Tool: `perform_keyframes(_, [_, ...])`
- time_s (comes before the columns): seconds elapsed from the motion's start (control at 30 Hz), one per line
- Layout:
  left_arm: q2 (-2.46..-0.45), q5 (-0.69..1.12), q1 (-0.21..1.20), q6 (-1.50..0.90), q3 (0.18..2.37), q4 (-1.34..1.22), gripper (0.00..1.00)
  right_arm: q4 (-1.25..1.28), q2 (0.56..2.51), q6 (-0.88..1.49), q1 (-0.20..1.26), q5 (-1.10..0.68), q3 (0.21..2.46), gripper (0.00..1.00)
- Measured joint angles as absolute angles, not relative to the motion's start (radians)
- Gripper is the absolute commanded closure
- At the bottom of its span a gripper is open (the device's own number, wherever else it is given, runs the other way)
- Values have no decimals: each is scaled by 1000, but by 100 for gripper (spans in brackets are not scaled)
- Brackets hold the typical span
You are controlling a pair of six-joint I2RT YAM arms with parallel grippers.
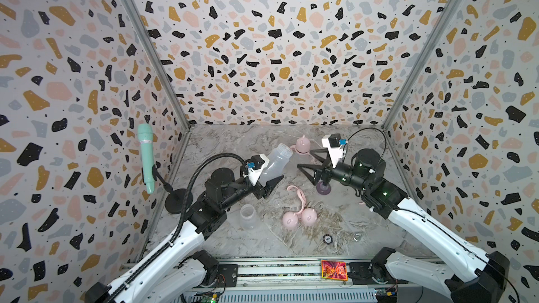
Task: Assemble the baby bottles
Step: Pick up the baby bottle from the center of the board, then pick up the handle at the center of the board.
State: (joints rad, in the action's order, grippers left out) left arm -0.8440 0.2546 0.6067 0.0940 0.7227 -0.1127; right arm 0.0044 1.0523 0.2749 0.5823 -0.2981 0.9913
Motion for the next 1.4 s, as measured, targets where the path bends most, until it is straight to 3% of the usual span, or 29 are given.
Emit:
perform_keyframes(0.2, [-794,200,607,97,675,-86,63,-215,1076,308,240,-139,946,29])
perform_keyframes(0.27, [-787,194,607,97,672,-70,63,-239,1074,332,150,-122,868,39])
perform_keyframes(0.4, [-765,178,607,97,672,-50,63,-264,1074,368,64,-46,731,47])
perform_keyframes(0.77, [-738,172,607,107,672,-27,63,-201,1134,456,19,59,587,59])
perform_keyframes(1.4, [-732,155,607,121,672,-12,63,-89,1213,546,-17,62,463,68])
